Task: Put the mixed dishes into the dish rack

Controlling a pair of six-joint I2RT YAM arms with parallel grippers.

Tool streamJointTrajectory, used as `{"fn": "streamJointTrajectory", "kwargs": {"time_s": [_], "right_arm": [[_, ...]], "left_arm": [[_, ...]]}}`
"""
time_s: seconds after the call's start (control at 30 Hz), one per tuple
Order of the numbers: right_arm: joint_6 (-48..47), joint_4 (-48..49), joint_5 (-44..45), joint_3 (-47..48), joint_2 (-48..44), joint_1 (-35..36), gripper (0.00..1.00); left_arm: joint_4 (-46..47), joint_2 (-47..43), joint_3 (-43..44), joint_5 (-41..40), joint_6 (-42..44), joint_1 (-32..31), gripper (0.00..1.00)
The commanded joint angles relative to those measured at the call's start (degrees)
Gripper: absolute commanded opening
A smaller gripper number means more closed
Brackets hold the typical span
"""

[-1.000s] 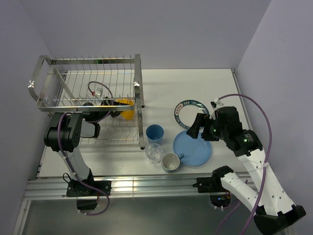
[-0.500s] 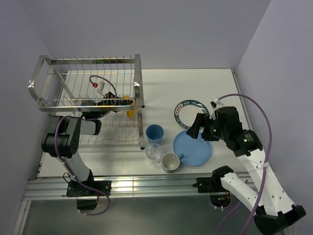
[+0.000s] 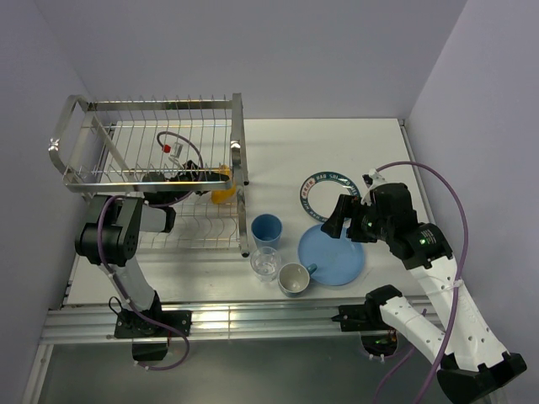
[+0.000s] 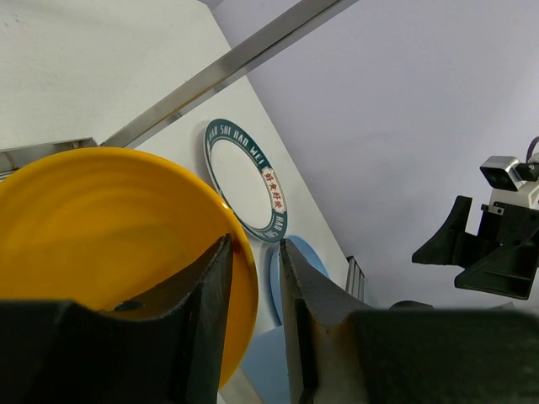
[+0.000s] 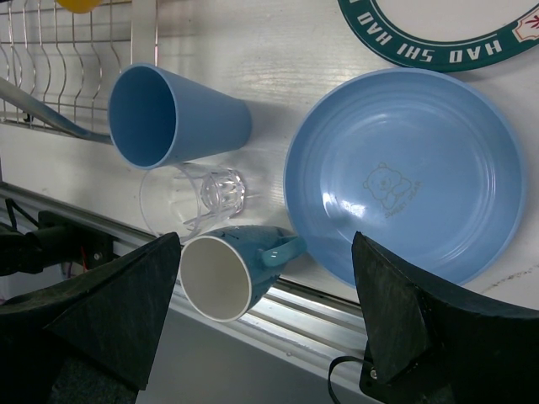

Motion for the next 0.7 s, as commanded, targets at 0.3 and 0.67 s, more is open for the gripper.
{"fn": "streamJointTrajectory", "kwargs": {"time_s": [0.3,0.67], "right_arm": [[-0.2,0.2,0.8,2.1,-1.1,-0.3,0.89],[0.0,0.4,0.7,1.7,-0.9,-0.3,0.89]], "left_arm": [[-21.4,-5.7,3.4,-6.0,15.9,-1.4,0.42],[-23.9,-9.0,4.0,-7.5,17.1,-2.6,0.00]]}}
